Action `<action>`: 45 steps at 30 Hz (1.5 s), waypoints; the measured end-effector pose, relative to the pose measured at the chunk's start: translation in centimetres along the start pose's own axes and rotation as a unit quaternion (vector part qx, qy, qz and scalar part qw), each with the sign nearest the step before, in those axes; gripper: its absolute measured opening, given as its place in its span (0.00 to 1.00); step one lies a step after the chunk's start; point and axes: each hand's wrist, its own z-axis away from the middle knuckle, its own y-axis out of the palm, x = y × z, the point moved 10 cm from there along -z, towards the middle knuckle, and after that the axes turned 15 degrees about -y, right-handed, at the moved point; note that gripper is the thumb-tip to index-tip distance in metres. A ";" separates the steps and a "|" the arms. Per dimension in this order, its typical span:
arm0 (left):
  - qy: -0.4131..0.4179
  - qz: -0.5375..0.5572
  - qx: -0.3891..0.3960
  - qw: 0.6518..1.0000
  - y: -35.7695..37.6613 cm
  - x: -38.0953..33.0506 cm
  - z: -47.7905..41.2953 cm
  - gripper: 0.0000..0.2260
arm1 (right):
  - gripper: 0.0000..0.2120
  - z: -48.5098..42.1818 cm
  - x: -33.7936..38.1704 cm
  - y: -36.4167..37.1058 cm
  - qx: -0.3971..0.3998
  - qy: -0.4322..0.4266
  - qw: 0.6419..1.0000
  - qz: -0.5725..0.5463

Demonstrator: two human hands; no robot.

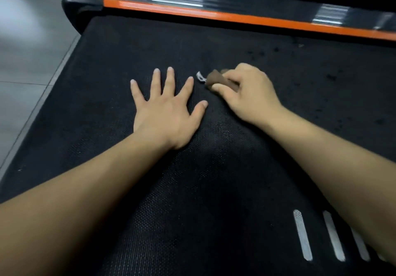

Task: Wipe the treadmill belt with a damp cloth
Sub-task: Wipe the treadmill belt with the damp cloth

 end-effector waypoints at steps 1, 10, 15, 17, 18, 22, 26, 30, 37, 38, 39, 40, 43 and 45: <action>0.001 -0.001 0.001 1.000 0.0 0.0 0.0 0.33 | 0.13 -0.5 -0.7 -0.2 0.001 -0.008 1.000 0.017; 0.003 0.002 0.001 1.000 0.0 -0.1 0.1 0.33 | 0.14 -3.4 -1.3 0.9 -0.012 0.011 1.000 0.000; 0.007 0.015 0.011 1.000 0.1 -0.1 0.2 0.32 | 0.15 -6.7 -6.8 -0.4 -0.039 0.073 0.996 0.026; 0.007 0.012 0.009 1.000 0.0 -0.2 0.1 0.32 | 0.15 -7.6 -8.8 -0.6 -0.062 0.137 0.988 0.045; 0.007 0.011 0.008 1.000 0.0 -0.2 0.1 0.32 | 0.14 -7.7 -7.9 -0.1 -0.059 0.119 0.990 0.053; 0.006 0.010 0.009 1.000 0.0 -0.2 0.0 0.32 | 0.13 -5.8 -2.0 1.8 0.001 -0.030 0.999 -0.031; 0.007 0.011 0.002 1.000 -0.1 -0.2 0.1 0.32 | 0.15 -8.9 -9.3 0.0 -0.053 0.095 0.994 0.023; 0.005 0.003 0.001 1.000 -0.1 -0.3 0.2 0.32 | 0.13 -10.0 -9.6 1.1 -0.044 0.122 0.990 0.046; 0.007 0.008 -0.011 1.000 -0.3 -0.1 0.3 0.34 | 0.14 -11.3 -10.8 0.7 -0.031 0.122 0.992 0.026; 0.008 0.006 -0.012 1.000 -0.3 -0.2 0.3 0.34 | 0.13 -11.4 -11.9 0.3 -0.047 0.162 0.985 0.041; 0.008 0.005 -0.013 1.000 -0.3 -0.3 0.3 0.34 | 0.13 -11.5 -11.8 0.4 -0.057 0.174 0.982 0.055; 0.008 0.004 -0.014 1.000 -0.3 -0.3 0.4 0.34 | 0.13 -11.6 -10.9 0.8 -0.062 0.156 0.984 0.061; 0.026 0.005 -0.047 0.999 -0.9 -0.7 0.6 0.33 | 0.14 -11.6 -7.0 2.7 -0.033 0.058 0.998 0.011; 0.052 0.014 -0.055 0.997 -1.2 -1.3 1.0 0.34 | 0.16 -11.5 -8.0 2.3 -0.012 0.062 0.998 0.028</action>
